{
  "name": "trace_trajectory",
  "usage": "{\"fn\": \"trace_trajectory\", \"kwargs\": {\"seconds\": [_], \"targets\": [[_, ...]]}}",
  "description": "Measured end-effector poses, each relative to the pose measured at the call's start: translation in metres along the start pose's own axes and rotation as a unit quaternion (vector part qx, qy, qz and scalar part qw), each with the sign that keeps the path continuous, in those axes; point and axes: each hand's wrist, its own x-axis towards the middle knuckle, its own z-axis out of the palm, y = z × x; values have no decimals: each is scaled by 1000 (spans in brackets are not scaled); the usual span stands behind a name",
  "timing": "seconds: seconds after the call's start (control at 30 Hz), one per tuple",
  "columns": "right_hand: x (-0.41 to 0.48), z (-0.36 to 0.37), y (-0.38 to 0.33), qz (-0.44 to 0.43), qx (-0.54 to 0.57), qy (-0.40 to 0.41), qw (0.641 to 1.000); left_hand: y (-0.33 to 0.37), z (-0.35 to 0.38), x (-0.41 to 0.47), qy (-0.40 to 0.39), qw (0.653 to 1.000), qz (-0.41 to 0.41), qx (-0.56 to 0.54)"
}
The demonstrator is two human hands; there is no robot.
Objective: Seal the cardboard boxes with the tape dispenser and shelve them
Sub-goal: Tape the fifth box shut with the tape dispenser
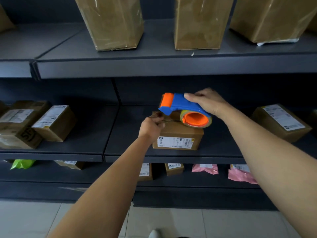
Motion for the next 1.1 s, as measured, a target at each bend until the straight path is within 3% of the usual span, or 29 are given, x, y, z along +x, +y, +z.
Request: {"fn": "trace_trajectory", "kwargs": {"seconds": [0.17,0.33,0.43,0.53,0.63,0.7,0.93,1.1], "targets": [[11,4,9,46,-16,16,999,0,-4,2,-11,997,-16,-73],[17,4,12,52,-31,15,998,14,-17,12,92,976,-33,-192],[17,5,8,40,-46,9,998,31,-20,17,12,932,-105,-347],[17,4,9,36,-53,6,998,39,-22,20,-93,895,-178,-399],[18,1,9,28,-58,-3,998,39,-20,20,-102,873,-189,-438],[20,0,8,26,-62,-12,998,38,-20,23,-82,876,-184,-438],[25,-4,-1,21,-81,-56,995,33,-23,37,4,940,-157,-302],[31,-5,-10,4,-78,-81,994,27,-21,38,35,932,-188,-308]]}}
